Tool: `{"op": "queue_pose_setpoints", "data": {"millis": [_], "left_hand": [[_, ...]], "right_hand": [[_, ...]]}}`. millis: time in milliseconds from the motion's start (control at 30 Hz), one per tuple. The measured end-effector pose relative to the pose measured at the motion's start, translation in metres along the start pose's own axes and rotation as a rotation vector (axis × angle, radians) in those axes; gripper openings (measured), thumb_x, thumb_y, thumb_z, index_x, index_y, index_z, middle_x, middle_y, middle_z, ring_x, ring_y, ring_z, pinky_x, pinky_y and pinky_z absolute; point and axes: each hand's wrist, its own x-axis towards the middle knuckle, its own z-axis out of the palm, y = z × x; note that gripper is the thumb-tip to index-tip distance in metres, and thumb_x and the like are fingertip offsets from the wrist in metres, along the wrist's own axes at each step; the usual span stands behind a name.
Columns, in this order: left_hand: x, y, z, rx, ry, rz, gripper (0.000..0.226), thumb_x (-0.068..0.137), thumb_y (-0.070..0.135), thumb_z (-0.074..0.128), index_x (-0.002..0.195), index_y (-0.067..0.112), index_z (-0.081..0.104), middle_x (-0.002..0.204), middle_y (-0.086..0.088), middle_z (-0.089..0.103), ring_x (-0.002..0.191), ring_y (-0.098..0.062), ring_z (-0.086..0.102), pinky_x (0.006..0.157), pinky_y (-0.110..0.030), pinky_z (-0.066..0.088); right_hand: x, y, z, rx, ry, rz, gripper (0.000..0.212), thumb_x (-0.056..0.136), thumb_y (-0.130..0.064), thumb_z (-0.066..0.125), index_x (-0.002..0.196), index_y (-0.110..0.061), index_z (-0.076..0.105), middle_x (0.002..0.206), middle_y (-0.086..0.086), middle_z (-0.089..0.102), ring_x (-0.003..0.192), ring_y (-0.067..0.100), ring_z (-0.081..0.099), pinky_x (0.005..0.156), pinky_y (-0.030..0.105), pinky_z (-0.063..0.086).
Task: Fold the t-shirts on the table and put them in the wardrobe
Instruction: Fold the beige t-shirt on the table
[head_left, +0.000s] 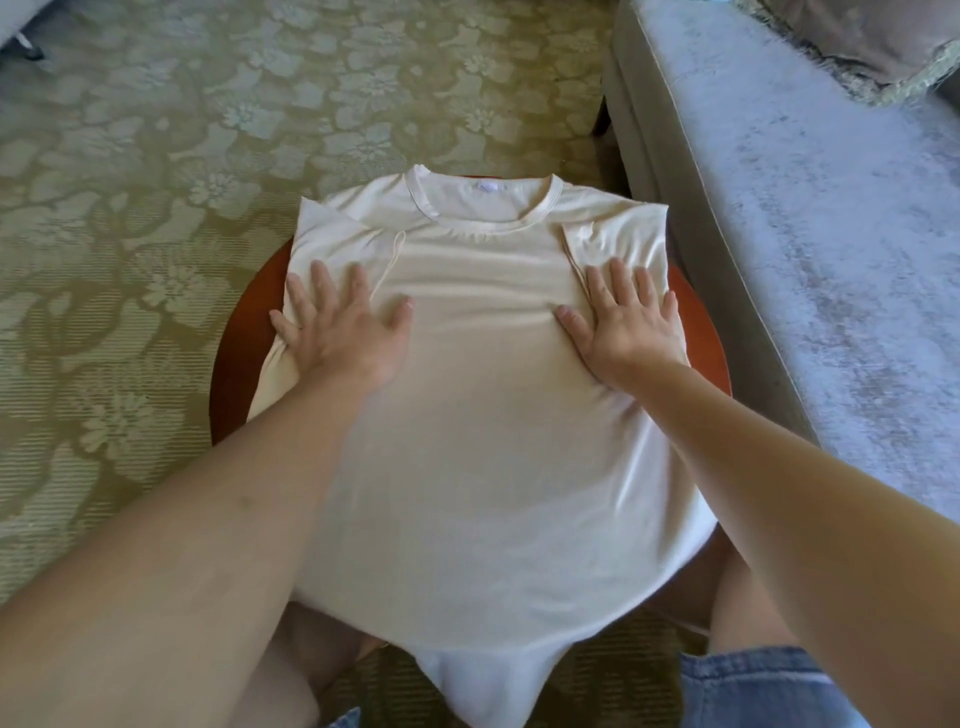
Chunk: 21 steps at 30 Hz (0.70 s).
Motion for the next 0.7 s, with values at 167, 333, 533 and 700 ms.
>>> {"op": "queue_pose_setpoints", "data": {"millis": [167,333,533,700], "left_hand": [[0.019,0.005,-0.002,-0.008,0.011,-0.015,0.079,0.090,0.073,0.018,0.156,0.031,0.004,0.164,-0.004,-0.011,0.149,-0.029,-0.016,0.118,-0.056,-0.008],[0.026,0.007,-0.005,-0.024,-0.023,-0.021,0.079,0.090,0.073,0.020,0.156,0.032,0.004,0.164,-0.004,-0.010,0.149,-0.030,-0.016,0.118,-0.055,-0.008],[-0.006,-0.021,-0.030,-0.337,0.139,-0.050,0.071,0.094,0.057,0.044,0.154,0.027,0.021,0.163,-0.004,0.008,0.150,-0.026,0.003,0.119,-0.053,0.003],[-0.064,-0.057,-0.041,-0.466,0.041,-0.263,0.079,0.087,0.036,0.060,0.154,0.023,0.020,0.158,-0.010,0.018,0.146,-0.033,0.017,0.118,-0.046,0.019]], "right_hand": [[0.019,-0.003,-0.003,0.008,0.023,-0.008,0.076,0.091,-0.072,0.008,0.155,-0.032,0.003,0.164,-0.001,-0.006,0.150,0.025,-0.006,0.121,0.051,0.003],[0.030,-0.003,-0.005,-0.006,-0.030,-0.017,0.078,0.090,-0.074,0.009,0.155,-0.033,-0.001,0.164,-0.002,-0.009,0.150,0.025,-0.008,0.120,0.053,-0.002],[-0.011,0.006,-0.017,0.407,0.259,0.050,0.073,0.098,-0.051,0.039,0.156,-0.022,0.006,0.163,0.008,0.006,0.150,0.026,0.006,0.118,0.055,0.001],[-0.079,0.026,-0.014,0.659,0.252,0.220,0.070,0.092,-0.039,0.049,0.151,-0.012,0.024,0.153,0.017,0.027,0.139,0.037,0.027,0.115,0.047,0.024]]}}
